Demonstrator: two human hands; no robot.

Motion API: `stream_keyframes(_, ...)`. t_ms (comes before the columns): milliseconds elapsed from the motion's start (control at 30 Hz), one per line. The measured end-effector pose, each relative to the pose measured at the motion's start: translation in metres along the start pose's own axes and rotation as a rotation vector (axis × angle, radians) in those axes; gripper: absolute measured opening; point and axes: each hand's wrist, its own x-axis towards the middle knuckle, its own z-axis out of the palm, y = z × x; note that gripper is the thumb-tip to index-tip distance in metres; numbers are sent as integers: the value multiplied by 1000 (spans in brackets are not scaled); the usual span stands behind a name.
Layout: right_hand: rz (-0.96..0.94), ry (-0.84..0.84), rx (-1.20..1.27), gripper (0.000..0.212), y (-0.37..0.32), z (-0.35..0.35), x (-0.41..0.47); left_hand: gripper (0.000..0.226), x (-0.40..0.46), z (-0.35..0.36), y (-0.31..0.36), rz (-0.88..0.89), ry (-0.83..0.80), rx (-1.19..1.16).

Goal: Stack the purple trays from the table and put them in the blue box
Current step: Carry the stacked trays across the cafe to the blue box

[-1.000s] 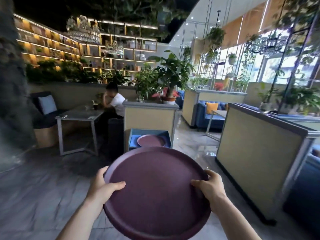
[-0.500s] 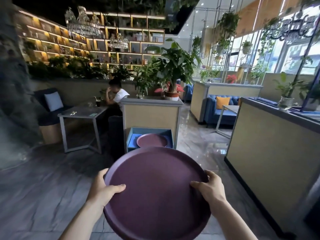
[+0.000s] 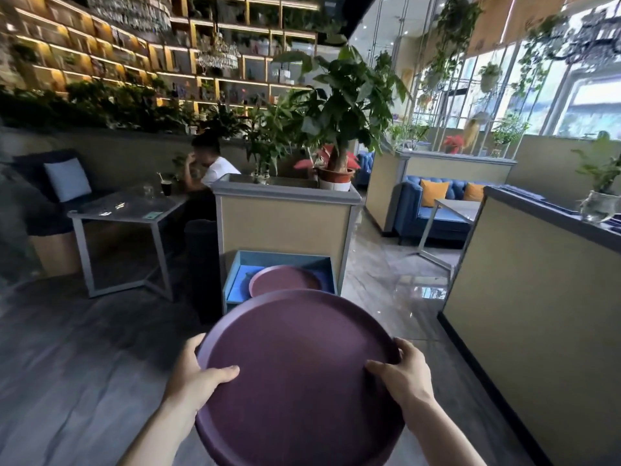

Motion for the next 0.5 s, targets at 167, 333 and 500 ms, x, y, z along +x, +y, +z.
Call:
stream_keyframes(167, 25, -8, -17, 72, -28, 55, 95, 90, 115, 27, 22, -23, -5, 29)
stream_keyframes(333, 47, -16, -46, 69, -49, 99, 171, 90, 207, 49, 34, -38, -12, 73)
stream_keyframes(500, 66, -46, -79, 73, -53, 145, 250, 91, 290, 79, 27, -51, 19, 121)
